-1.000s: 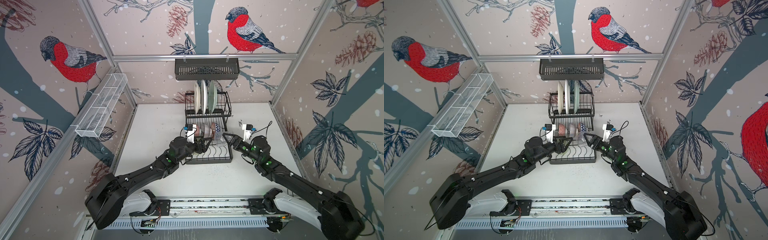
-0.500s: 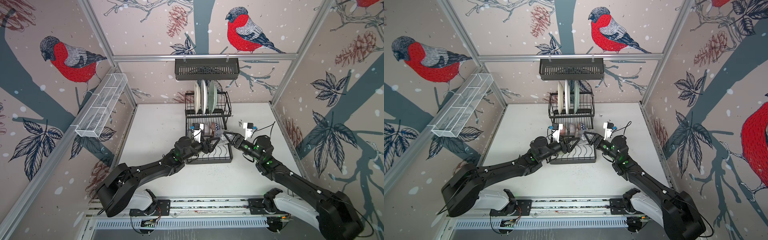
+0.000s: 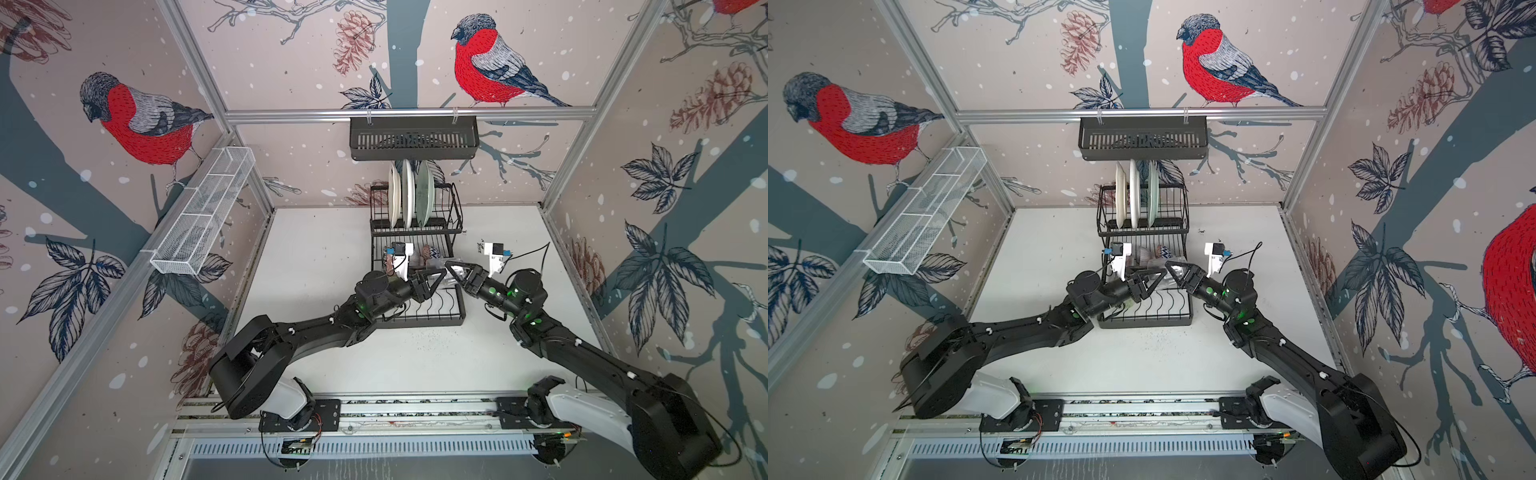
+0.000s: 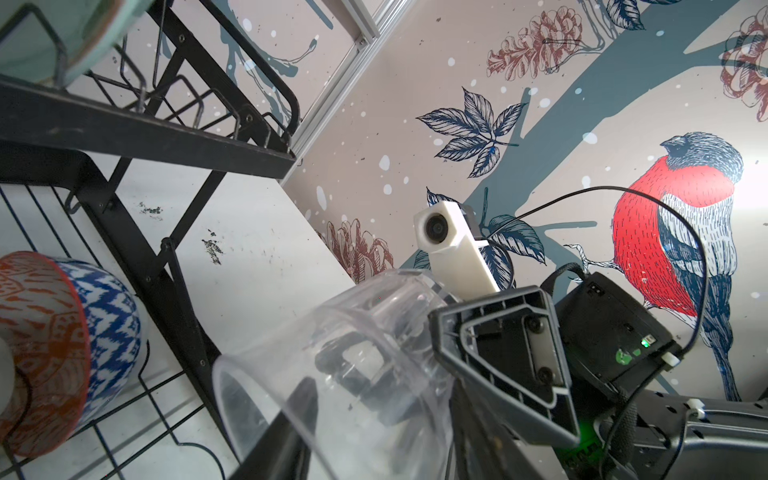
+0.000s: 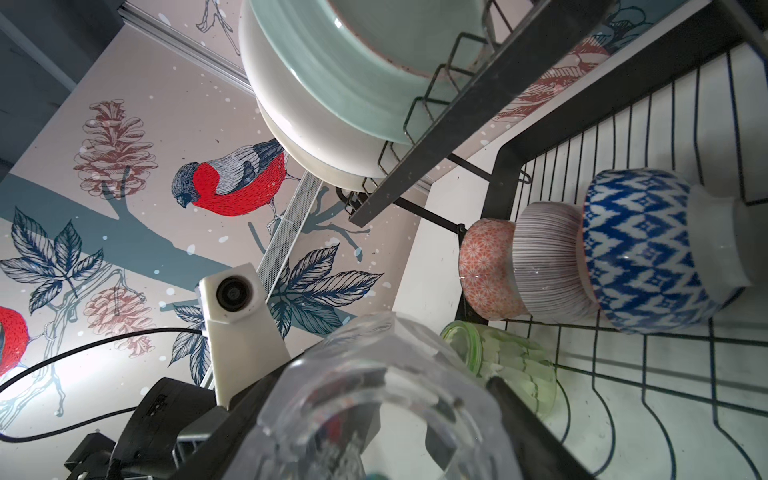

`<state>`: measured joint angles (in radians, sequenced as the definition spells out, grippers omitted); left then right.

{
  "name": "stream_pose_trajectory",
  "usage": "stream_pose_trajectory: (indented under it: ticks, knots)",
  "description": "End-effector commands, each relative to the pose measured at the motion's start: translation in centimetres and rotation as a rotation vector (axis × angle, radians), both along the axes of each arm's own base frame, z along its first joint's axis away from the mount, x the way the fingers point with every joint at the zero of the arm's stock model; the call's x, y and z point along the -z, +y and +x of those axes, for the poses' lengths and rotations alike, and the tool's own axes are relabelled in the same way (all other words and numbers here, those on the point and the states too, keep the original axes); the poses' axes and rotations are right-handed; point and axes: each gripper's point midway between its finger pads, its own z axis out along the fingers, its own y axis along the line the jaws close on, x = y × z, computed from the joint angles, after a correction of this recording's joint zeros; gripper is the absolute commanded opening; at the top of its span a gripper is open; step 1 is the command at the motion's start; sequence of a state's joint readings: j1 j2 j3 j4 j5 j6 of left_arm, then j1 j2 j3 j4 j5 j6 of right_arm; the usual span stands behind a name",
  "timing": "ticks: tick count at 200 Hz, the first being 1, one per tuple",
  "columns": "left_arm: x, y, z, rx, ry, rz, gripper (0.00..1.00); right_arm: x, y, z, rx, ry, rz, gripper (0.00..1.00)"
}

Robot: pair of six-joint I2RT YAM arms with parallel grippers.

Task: Unload the mixed dishes from the dish rack
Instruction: 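Grasp the glass with the left gripper, then open the right gripper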

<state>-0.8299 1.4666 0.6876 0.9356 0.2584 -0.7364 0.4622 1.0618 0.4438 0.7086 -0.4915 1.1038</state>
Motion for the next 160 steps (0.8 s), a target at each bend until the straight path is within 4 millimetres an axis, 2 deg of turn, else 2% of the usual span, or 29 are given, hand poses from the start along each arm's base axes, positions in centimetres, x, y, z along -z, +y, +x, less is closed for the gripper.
stream_pose_trajectory:
  ticks: [1, 30, 48, 68, 84, 101, 137, 160]
  knots:
    - [-1.7, -0.3, -0.1, 0.009, -0.034, -0.055, 0.41, -2.1, 0.3, -0.4, -0.032, -0.049, 0.059, 0.69]
    - [-1.3, -0.6, 0.0, 0.011, -0.026, -0.04, 0.24, -2.2, 0.3, -0.6, -0.046, -0.042, 0.079, 0.69]
    - [-1.1, -0.6, 0.1, 0.004, -0.025, -0.03, 0.2, -2.1, 0.3, -0.6, -0.042, -0.037, 0.076, 0.69]
    - [-1.1, -0.5, 0.2, 0.0, -0.021, -0.028, 0.11, -1.9, 0.2, -0.6, -0.038, -0.034, 0.075, 0.69]
    - [-0.8, -0.6, 0.3, -0.003, -0.016, -0.018, 0.0, -1.9, 0.2, -0.6, -0.035, -0.031, 0.074, 0.7]
    - [-0.8, -0.6, 0.4, -0.005, -0.012, -0.013, 0.0, -1.9, 0.1, -0.6, -0.033, -0.03, 0.072, 0.75]
    - [-0.7, -0.6, 0.5, -0.01, -0.01, -0.005, 0.0, -1.7, -0.2, -0.5, -0.012, -0.031, 0.054, 0.92]
    - [-0.5, -0.5, 0.5, -0.016, -0.008, 0.006, 0.0, -1.6, -0.5, -0.5, 0.006, -0.032, 0.045, 0.98]
